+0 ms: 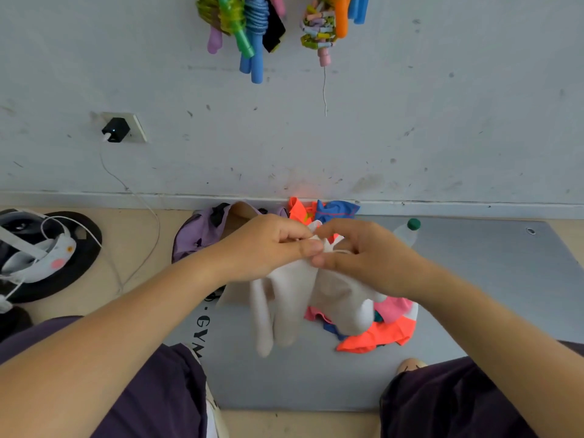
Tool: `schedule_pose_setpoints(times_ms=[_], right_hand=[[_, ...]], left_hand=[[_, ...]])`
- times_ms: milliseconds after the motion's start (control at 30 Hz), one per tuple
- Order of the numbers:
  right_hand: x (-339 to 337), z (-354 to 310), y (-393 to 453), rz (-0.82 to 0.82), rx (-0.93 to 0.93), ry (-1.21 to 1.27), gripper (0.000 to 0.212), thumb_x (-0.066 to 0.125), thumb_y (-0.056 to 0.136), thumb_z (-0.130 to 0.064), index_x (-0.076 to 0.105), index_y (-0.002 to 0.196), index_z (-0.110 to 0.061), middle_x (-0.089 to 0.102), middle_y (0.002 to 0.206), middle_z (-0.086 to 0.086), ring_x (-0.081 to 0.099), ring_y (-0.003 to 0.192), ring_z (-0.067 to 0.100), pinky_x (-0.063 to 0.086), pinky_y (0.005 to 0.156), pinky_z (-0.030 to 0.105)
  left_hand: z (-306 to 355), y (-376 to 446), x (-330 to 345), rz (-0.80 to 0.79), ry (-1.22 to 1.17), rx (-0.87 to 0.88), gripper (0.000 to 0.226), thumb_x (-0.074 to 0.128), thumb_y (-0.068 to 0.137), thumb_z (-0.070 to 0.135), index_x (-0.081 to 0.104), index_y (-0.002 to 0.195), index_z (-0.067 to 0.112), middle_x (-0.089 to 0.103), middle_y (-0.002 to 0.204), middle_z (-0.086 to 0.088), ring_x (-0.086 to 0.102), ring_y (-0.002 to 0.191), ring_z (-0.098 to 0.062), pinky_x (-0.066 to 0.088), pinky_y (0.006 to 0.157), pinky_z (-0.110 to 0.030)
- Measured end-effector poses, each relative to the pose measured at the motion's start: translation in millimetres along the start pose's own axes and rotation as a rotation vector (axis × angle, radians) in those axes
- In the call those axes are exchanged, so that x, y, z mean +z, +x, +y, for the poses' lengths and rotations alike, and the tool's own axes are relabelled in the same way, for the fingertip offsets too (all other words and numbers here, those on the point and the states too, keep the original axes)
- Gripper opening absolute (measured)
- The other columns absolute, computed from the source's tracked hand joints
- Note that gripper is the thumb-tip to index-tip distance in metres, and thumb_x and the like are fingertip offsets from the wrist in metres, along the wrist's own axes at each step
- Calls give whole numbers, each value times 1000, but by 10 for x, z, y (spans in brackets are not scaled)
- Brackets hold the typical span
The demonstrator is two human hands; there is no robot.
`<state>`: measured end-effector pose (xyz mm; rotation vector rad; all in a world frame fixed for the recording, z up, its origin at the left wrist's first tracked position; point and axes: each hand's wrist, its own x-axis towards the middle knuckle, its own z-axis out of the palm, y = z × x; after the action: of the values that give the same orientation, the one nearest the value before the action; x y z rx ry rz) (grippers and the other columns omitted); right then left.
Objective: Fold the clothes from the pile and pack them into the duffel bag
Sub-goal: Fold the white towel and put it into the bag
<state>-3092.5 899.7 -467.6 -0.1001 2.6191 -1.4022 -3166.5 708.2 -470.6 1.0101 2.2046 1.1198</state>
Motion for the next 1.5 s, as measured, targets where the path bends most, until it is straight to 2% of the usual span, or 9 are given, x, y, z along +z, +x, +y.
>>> schedule_pose_setpoints(times_ms=[167,300,467,567,667,800,933,1200,1500], right_hand=[[-217,74,87,268,97,-9,18,72,85,-30,65,80,-15,35,42,-13,34,43,3,28,43,11],[-395,200,113,464,195,49,19,71,85,-36,63,75,-22,48,54,-9,42,55,9,35,53,24],[-289,116,45,298,102,135,17,71,86,-28,62,100,-29,39,47,-8,36,45,9,33,47,18],[-143,12,-1,87,15,174,44,71,87,-23,54,124,-40,40,49,-3,39,47,7,37,51,14],[-39,-41,-7,-18,0,158,25,72,87,-24,64,110,-24,43,46,-12,39,45,2,33,49,11],[-95,37,47,133,62,63,18,75,83,-29,66,86,-14,44,45,-16,40,48,0,33,50,15],[-289,155,96,341,178,120,18,76,80,-36,67,78,-21,50,58,-9,44,55,6,35,52,21],[-402,284,95,416,231,133,17,77,79,-37,67,73,-24,57,60,-7,53,63,12,43,62,28],[-424,262,117,442,257,222,15,74,83,-32,68,74,-23,64,65,-2,58,60,14,46,63,31]], left_hand=[[-43,12,-101,115,-64,-43,30,65,89,41,71,82,13,55,67,-13,43,63,-11,31,60,-28],[-102,5,-174,112,8,-100,22,61,95,29,68,82,12,61,71,-6,49,65,-7,38,63,-25],[-69,29,-76,263,-6,-106,24,52,100,29,55,76,25,49,62,5,43,55,-6,39,53,-26],[3,31,12,153,-126,-34,22,59,94,38,65,81,21,57,74,-26,44,67,-17,35,64,-32],[36,24,55,99,-178,-4,29,66,86,47,71,83,19,60,76,-32,43,66,-21,32,65,-34],[21,23,-8,160,-152,-15,18,69,89,33,72,78,19,49,50,4,35,50,-4,27,50,-20],[-67,24,-154,197,7,-102,20,71,88,34,72,84,15,64,74,-22,47,61,-13,35,61,-29],[-158,-31,-298,57,88,-234,12,71,88,28,69,78,22,71,74,1,62,62,-10,57,68,-36],[-37,-16,-298,344,-504,-171,20,74,79,26,65,82,9,66,74,-3,64,65,-17,57,48,-30]])
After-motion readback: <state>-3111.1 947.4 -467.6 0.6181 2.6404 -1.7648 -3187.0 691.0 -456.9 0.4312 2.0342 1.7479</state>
